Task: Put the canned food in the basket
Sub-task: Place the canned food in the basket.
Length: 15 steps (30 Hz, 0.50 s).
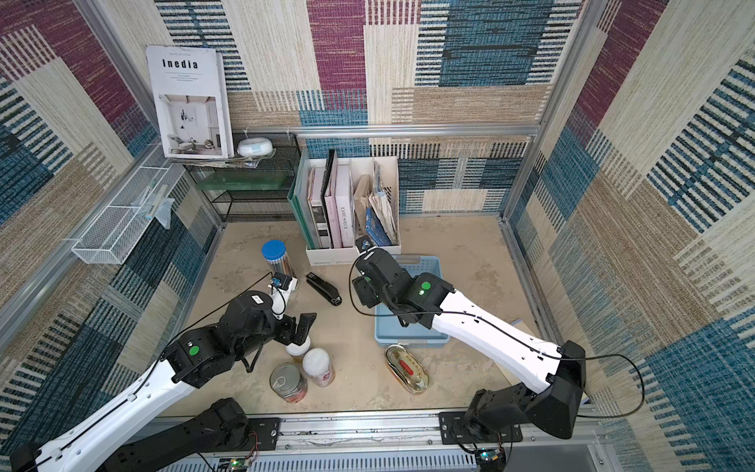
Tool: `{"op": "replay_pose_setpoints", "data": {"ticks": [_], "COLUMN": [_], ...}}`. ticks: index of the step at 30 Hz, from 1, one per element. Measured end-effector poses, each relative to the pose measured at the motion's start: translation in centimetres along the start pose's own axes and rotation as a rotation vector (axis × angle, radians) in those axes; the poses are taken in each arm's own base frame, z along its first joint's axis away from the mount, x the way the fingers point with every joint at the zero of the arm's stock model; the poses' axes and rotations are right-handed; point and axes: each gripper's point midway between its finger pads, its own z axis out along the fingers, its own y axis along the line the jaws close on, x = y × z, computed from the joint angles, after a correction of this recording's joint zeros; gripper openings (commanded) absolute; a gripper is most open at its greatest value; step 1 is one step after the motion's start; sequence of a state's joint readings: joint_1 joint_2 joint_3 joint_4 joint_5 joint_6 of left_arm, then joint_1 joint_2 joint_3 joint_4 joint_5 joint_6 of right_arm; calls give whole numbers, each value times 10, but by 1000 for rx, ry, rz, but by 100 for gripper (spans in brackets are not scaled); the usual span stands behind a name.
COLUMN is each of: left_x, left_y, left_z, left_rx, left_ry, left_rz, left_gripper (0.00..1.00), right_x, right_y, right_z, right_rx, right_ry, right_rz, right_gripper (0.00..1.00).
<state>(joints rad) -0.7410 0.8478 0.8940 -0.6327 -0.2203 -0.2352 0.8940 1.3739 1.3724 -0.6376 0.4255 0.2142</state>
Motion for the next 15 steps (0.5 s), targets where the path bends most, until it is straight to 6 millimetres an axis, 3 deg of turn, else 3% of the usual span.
{"op": "replay_pose_setpoints", "data": {"ticks": [4,9,15], "left_x": [1,3,4], "left_y": [0,-1,-1], "left_z": [0,2,3], "left_rx": [0,4,3], "left_ry": [2,12,18], "left_rz": [0,2,2], "left_gripper": [99,99,99], "right_x": [2,20,47], "right_y": [-43,-87,-117], "right_z": [14,40,79], "right_rx": [75,117,140], "right_ry": [19,75,162], "right_rz": [38,98,144], "right_gripper": [45,44,44]}}
